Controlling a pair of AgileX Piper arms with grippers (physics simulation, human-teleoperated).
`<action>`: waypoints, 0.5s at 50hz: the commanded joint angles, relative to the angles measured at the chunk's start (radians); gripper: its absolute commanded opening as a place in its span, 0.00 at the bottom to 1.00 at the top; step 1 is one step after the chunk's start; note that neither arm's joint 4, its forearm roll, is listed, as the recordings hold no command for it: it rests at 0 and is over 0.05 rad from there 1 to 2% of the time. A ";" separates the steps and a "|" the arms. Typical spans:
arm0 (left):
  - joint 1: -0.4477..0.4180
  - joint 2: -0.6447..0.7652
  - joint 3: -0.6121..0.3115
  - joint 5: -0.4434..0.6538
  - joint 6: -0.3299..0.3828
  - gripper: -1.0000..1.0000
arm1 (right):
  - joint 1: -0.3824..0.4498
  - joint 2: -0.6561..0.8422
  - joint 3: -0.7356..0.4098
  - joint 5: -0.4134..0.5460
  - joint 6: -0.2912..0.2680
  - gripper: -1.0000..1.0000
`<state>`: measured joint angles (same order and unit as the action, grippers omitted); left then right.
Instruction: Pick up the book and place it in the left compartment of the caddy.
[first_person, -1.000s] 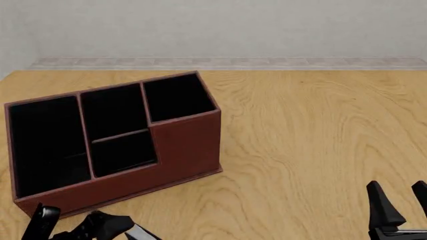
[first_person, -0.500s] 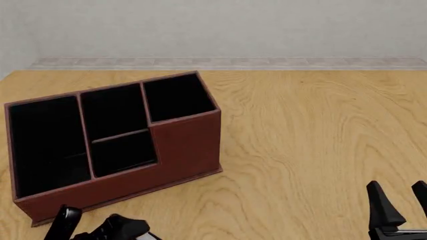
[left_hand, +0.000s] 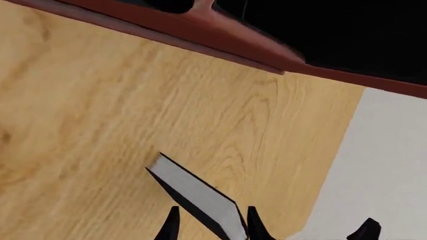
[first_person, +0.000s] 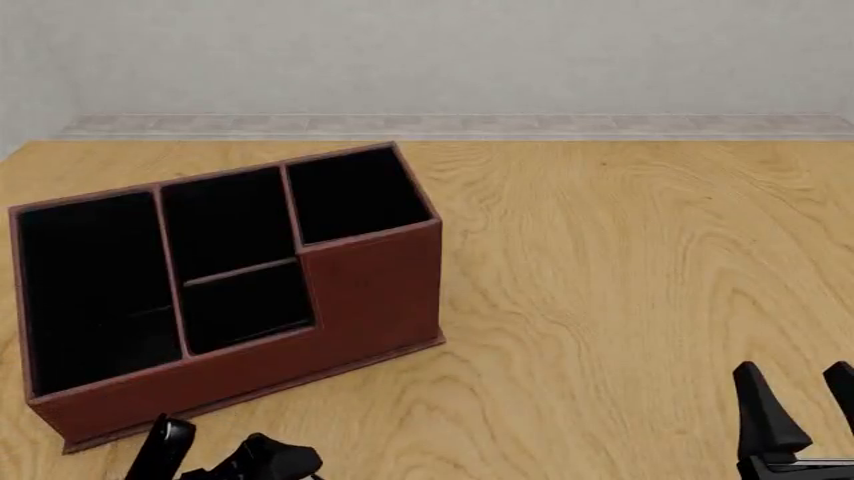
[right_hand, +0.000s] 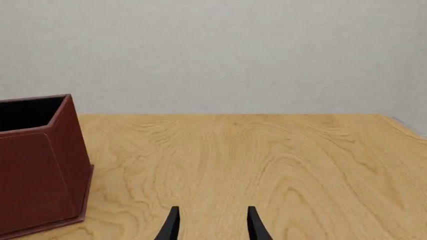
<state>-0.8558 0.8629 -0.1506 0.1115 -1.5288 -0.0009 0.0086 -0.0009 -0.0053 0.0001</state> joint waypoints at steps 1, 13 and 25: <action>-0.028 0.063 0.023 -0.073 -0.017 1.00 | 0.000 -0.003 -0.001 0.003 0.000 1.00; -0.063 0.139 0.048 -0.169 -0.045 1.00 | 0.000 -0.003 -0.001 0.003 0.000 1.00; -0.038 0.150 0.066 -0.195 -0.040 0.00 | 0.000 -0.003 -0.001 0.003 0.000 1.00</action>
<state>-0.8998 0.9781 -0.0986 -0.0852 -1.5906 -0.0008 0.0086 -0.0009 -0.0053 0.0002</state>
